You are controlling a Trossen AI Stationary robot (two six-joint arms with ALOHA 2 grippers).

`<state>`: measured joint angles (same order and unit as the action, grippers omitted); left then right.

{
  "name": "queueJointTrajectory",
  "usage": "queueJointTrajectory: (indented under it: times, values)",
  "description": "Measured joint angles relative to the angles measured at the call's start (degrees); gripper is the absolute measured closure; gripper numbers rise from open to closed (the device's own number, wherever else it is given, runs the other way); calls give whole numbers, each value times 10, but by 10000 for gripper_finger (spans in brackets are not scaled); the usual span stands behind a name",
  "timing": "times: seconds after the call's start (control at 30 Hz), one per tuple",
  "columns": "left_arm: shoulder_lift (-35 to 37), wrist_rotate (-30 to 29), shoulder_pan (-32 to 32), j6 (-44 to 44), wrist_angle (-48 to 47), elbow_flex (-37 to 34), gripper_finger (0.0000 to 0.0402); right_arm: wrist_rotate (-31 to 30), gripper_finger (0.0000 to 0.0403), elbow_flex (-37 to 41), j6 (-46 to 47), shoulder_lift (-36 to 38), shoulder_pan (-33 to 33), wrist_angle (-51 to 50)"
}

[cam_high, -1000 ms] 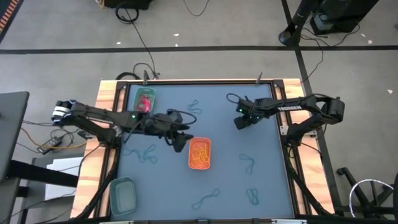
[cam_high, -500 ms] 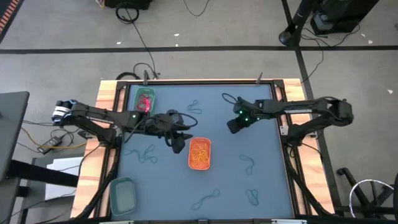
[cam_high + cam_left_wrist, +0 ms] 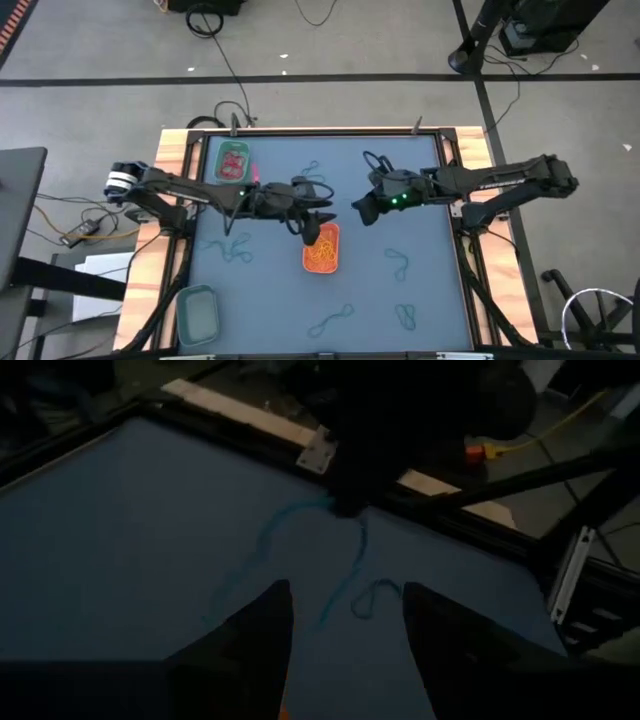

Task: Sort rubber bands into baskets
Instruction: Put the blue rubber band into the blue bin

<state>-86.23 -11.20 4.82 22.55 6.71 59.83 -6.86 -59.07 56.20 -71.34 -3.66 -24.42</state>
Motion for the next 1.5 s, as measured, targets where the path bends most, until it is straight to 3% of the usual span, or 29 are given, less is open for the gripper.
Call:
queueJointTrajectory:
  times: [0.37,0.73,1.0,1.3,1.5]
  values:
    - [-64,6,-3,-44,76,0,208,65,400,-18,-30,4,-35,57]
    - [-135,125,-3,-55,228,0,212,65,400,-18,-38,1,-43,59]
    - [-142,127,-3,-56,247,0,266,65,400,-18,-39,1,-43,59]
    - [-142,130,-3,-54,295,0,386,65,400,-18,-49,1,-43,43]
    - [-142,130,-3,-46,299,0,383,62,400,-18,-54,1,-43,37]
